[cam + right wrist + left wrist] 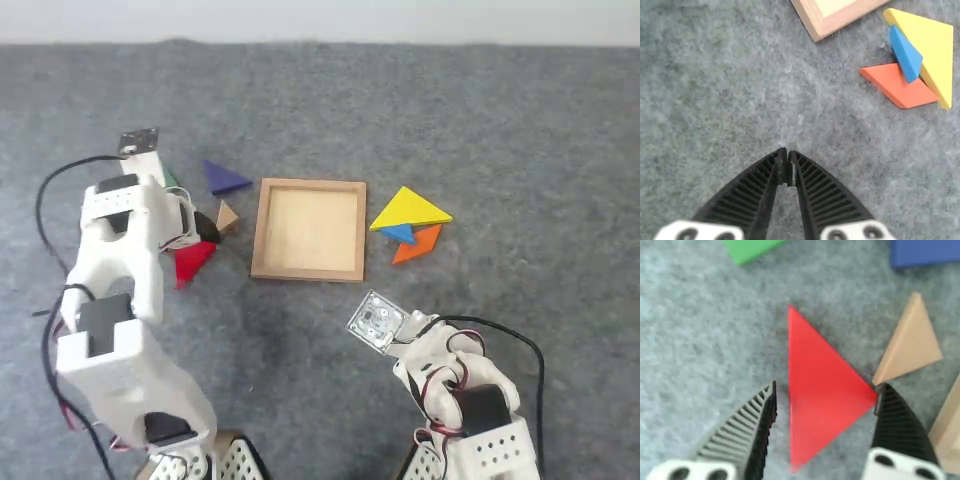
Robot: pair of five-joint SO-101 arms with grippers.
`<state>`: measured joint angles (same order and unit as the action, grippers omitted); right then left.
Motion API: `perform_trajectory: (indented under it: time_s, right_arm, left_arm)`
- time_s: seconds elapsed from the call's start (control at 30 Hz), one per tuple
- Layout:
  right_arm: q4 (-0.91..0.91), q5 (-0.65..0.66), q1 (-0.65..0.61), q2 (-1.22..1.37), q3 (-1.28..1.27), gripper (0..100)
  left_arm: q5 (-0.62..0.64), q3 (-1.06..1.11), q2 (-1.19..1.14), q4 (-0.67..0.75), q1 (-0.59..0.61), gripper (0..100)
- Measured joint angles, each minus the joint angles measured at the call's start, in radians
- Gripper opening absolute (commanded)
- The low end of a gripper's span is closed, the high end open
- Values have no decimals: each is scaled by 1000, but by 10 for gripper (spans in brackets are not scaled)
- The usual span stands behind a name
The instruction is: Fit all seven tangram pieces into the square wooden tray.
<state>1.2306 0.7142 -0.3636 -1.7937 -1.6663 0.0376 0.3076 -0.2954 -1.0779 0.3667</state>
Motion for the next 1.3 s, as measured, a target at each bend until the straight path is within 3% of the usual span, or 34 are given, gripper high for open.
perform_trajectory:
  time_s: [0.27,0.5,0.67,1.1,1.3]
  right_arm:
    - [-12,0,0,0,0,8]
    - [-12,0,0,0,0,9]
    - [-18,-12,0,0,0,9]
    - [-18,-12,0,0,0,9]
    - [-18,-12,0,0,0,9]
  left_arm:
    - [-75,-8,-21,-11,-23,306]
    - [-66,-213,-190,-172,-38,293]
    - [8,-391,-310,-304,-40,251]
    - [107,-436,-333,-353,-20,291]
    - [-46,-402,-298,-384,-11,298]
